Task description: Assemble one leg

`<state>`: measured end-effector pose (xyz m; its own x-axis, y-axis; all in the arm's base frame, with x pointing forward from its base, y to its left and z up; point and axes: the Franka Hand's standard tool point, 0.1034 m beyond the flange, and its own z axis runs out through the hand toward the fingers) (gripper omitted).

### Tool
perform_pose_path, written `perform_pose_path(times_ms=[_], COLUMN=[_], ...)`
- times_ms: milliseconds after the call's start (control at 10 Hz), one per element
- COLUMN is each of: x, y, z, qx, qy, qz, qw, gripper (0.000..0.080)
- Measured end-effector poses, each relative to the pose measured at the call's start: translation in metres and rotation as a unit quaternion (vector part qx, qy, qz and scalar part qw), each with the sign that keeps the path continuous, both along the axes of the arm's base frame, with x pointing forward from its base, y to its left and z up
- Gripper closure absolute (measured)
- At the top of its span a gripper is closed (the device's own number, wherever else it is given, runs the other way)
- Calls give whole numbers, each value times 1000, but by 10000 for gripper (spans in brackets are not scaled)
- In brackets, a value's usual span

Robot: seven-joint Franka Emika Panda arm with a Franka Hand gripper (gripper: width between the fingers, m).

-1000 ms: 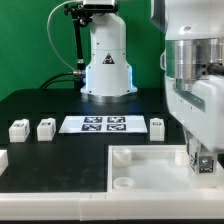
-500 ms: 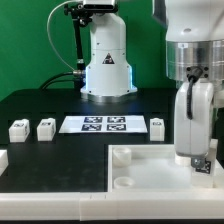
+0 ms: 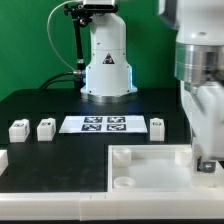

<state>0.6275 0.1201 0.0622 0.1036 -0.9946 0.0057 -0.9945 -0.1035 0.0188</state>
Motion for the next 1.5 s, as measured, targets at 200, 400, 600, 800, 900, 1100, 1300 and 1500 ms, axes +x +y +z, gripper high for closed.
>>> perform_pose_path(times_ms=[200, 400, 600, 800, 900, 1100, 1300, 1500], x=[0, 4, 14, 5, 0, -1, -1, -1], y=[-2, -1, 15, 21, 20, 12, 12, 10], z=[0, 1, 7, 4, 2, 0, -1, -1], qx=[0, -5, -28, -38, -43, -49, -49, -50], qy=[1, -6, -60, -65, -59, -50, -48, -47], qz=[96, 205, 378, 489, 539, 612, 625, 624], qw=[995, 979, 923, 869, 839, 788, 778, 778], gripper=[156, 151, 151, 151, 151, 151, 151, 408])
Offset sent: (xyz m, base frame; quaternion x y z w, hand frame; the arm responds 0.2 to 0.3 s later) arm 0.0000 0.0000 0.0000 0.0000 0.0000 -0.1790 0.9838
